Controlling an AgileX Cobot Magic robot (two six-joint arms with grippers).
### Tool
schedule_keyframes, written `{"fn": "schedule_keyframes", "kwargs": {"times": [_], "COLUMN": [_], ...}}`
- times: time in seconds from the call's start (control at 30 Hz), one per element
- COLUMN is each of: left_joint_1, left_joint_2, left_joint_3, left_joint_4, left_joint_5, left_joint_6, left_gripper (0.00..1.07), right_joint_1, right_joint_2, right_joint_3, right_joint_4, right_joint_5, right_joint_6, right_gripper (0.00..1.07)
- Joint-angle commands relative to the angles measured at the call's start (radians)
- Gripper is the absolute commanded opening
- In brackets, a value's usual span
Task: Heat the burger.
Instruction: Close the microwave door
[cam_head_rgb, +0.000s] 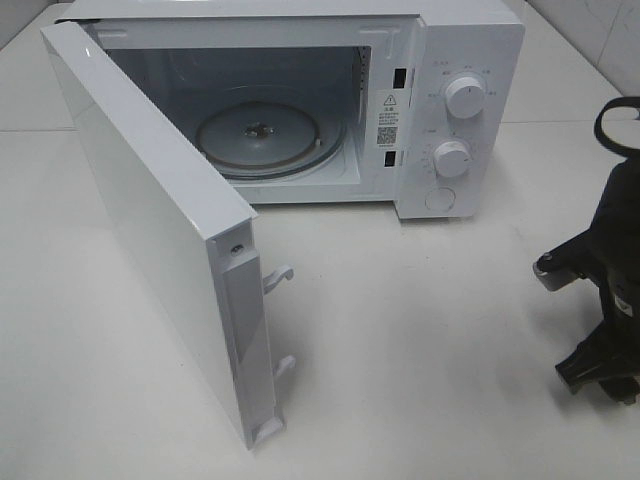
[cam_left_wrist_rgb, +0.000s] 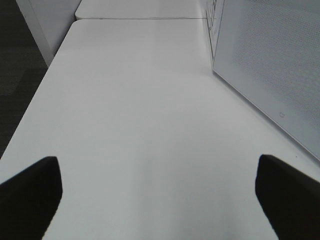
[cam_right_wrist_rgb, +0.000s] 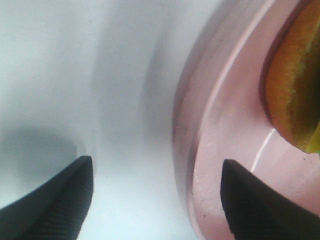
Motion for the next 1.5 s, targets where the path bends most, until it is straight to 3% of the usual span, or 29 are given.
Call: {"fn": "schedule_keyframes", "kwargs": {"times": [0.03,0.33,0.7,1.03,1.3,1.5], "left_joint_1": [0.005,0.005,0.005,0.005,0.005,0.005], "left_joint_2": [-0.014,-0.014,-0.014,-0.014,-0.014,-0.014], "left_joint_3": [0.0,0.0,0.0,0.0,0.0,0.0], "left_joint_4": [-0.005,-0.005,-0.005,-0.005,-0.005,-0.005], "left_joint_5": [-0.013,-0.013,-0.013,-0.013,-0.013,-0.013], "left_joint_6": [0.0,0.0,0.0,0.0,0.0,0.0], "left_gripper": [0.98,0.98,0.98,0.98,0.98,0.98], "right_joint_1": [-0.001,-0.001,-0.001,-0.001,-0.002,-0.074], "right_joint_2": [-0.042,-0.301,-0.657,-0.958,-1.261,-1.424], "right_joint_3": [-0.012,-0.015,-0.015,-0.014,0.08,0.122], "right_joint_4": [0.073,0.324,0.516,0.541,0.54,0.597], "right_joint_5": [0.003,0.055,0.128,0.213,0.216,0.213], "right_joint_6": [-0.091,-0.357,-0.518,-0.553,-0.577,-0.585], "right_gripper": [0.72,0.76,0.77,0.76,0.76,0.76]}}
